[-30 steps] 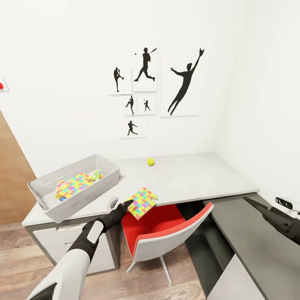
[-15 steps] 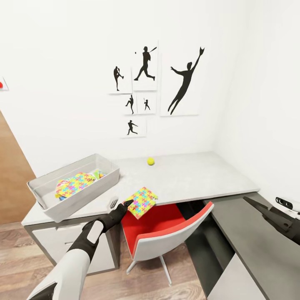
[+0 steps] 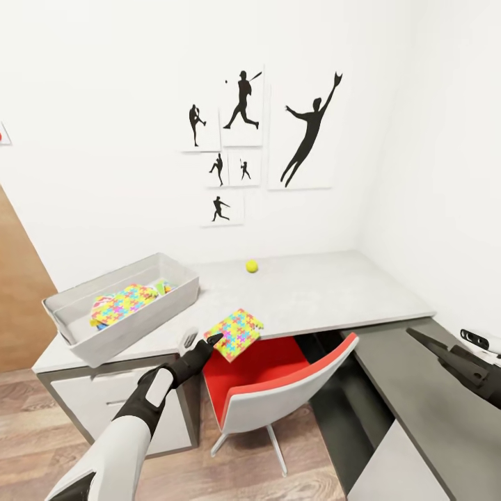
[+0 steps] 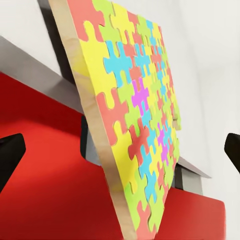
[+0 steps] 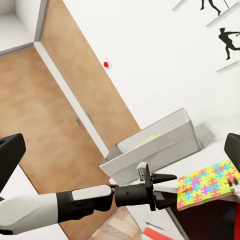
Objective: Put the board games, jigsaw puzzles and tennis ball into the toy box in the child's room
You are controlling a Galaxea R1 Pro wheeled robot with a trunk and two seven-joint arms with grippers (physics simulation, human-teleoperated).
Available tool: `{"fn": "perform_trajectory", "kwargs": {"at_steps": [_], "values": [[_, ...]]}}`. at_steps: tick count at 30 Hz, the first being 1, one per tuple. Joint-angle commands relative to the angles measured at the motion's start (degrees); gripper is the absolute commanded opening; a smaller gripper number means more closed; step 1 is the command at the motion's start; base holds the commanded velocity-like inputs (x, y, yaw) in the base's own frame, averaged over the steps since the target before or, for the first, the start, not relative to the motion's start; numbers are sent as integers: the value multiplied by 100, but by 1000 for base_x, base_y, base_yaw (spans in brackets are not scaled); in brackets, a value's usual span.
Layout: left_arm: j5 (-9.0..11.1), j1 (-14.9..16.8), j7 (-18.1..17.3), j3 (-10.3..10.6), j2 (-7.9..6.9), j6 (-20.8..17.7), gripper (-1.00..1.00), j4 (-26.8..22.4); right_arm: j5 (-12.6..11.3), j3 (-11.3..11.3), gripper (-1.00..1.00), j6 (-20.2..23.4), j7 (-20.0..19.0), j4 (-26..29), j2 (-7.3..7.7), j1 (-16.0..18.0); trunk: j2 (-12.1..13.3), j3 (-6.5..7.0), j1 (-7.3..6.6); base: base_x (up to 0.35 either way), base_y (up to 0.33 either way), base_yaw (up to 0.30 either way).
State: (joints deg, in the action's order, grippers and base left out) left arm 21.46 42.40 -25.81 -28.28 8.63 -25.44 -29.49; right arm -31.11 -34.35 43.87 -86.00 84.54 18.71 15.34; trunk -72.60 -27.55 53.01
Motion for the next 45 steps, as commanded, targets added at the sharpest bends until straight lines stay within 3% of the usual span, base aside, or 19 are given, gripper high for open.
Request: {"fn": "perform_trajectory", "kwargs": {"at_steps": [1,3,45], "values": [[25,5,-11,-38,8,-49,100,-4,-10,-1,100,60,-13,0,1,4,-45,-25,23,0,0,0],[25,5,-11,-38,11,-49,100,-2,-10,-1,100,60,-13,0,1,4,-126,-60,67,0,0,0],[23,5,-20,-37,7,-58,100,22,-10,-1,100,60,-18,2,1,4,-126,-60,67,0,-29,0]]}}
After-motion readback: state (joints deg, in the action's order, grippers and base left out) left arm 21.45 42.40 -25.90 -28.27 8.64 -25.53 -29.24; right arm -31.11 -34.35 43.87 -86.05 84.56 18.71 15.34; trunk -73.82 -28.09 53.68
